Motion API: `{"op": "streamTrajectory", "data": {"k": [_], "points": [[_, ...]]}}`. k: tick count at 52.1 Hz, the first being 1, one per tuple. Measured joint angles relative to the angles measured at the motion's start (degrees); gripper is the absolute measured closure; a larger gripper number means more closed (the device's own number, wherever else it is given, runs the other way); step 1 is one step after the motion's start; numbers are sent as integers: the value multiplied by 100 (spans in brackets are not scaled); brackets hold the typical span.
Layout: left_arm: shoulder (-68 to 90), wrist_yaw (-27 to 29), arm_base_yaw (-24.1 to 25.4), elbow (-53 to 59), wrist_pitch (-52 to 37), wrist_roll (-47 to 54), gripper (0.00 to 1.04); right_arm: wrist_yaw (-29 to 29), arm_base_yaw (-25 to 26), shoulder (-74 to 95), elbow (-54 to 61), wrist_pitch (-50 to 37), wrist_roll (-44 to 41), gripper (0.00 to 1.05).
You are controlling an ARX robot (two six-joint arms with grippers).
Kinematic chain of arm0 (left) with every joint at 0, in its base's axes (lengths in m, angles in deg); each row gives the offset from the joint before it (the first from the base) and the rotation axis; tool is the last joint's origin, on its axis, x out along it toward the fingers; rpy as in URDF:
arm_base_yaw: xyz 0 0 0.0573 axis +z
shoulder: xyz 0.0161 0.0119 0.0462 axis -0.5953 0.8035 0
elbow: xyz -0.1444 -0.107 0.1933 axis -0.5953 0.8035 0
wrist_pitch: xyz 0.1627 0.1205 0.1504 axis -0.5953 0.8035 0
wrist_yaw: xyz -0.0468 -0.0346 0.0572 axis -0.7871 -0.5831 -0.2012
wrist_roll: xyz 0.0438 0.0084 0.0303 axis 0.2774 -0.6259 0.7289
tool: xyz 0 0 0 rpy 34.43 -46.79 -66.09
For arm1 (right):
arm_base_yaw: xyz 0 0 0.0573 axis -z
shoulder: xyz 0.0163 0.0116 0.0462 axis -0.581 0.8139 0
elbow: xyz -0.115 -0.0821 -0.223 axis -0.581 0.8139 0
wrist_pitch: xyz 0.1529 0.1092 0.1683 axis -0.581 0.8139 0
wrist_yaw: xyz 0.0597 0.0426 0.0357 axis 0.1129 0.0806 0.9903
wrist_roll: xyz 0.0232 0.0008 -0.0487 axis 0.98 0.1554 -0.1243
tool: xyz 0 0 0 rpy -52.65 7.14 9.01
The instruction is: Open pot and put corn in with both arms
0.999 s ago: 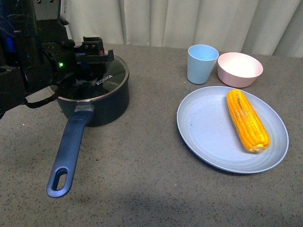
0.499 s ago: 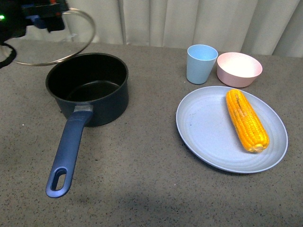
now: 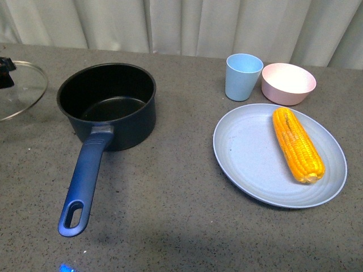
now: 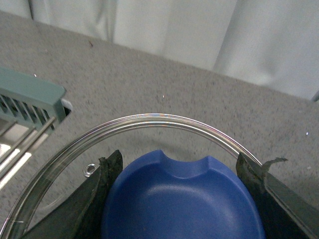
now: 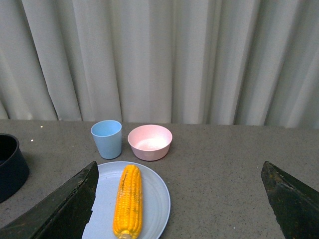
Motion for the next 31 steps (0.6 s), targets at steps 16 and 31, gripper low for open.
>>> {"op": "streamTrajectory", "data": {"k": [16,31], "points": [[846,280,-39,-149,-164,-341,43,0,0,-2,0,0,0,9],[957,162,-83,-153,-275,-310,43,0,0,-2,0,0,0,9]]}}
